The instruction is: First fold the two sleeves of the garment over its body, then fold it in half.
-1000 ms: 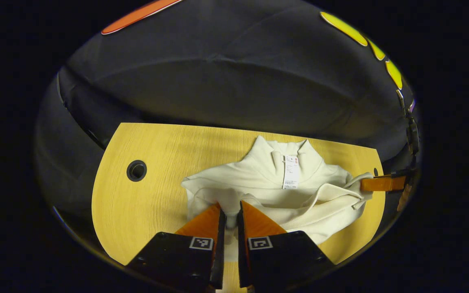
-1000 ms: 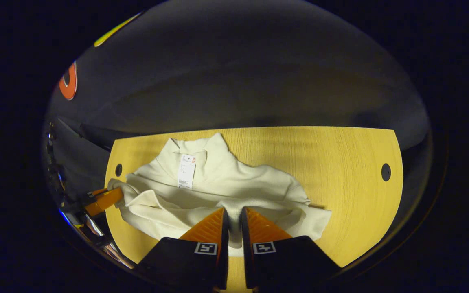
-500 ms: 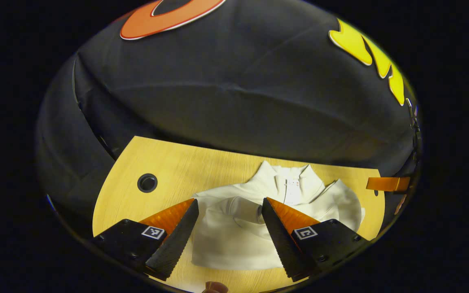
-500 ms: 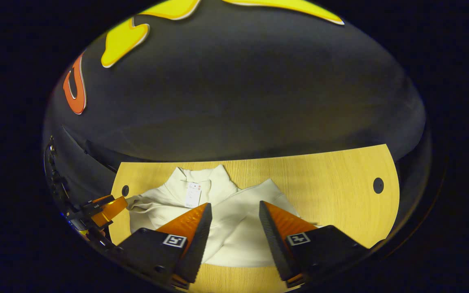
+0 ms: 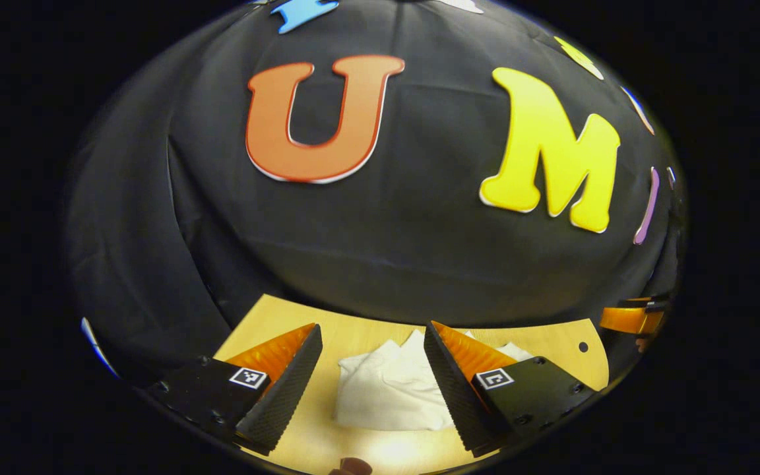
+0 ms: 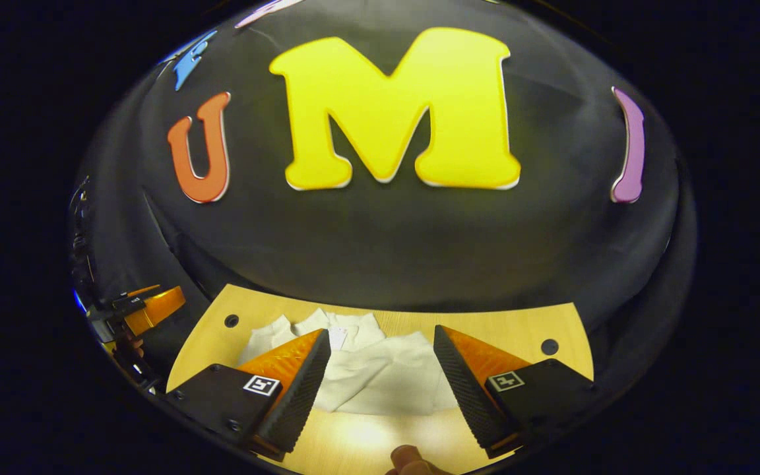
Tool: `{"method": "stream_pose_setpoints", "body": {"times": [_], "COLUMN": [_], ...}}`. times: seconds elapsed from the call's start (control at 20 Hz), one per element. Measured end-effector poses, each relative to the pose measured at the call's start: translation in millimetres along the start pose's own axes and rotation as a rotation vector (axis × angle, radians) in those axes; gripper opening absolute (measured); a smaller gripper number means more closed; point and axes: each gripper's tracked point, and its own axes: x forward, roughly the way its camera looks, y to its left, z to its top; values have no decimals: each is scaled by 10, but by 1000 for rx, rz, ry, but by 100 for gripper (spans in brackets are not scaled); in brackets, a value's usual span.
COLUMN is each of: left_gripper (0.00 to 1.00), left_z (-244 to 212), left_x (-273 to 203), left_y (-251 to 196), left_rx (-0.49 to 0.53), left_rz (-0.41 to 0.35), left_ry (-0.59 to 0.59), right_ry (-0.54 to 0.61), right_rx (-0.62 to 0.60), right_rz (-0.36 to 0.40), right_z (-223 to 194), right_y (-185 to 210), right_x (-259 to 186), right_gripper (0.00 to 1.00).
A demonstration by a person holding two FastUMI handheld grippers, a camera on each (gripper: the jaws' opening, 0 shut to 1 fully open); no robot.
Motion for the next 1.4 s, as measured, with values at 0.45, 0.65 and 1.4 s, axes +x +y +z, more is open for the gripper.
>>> {"method": "stream_pose_setpoints", "body": {"times": [0.45, 0.65, 1.4], "left_gripper": [98, 100, 100], "left_z": [548, 427, -292], "left_x": [-1745, -2351, -3006], "left_y": [-384, -431, -635], "left_rx": [51, 64, 71], "left_rz": [-21, -24, -55], "left_ry": [-267, -306, -344], "right_ry": [-338, -393, -446], "right_rx": [-40, -78, -35], "right_rz": [-25, -25, -30], "right_z": [476, 128, -921], "right_y": [135, 183, 535], "right_x": [-1897, -2278, -2823], "right_gripper": [98, 93, 96]}}
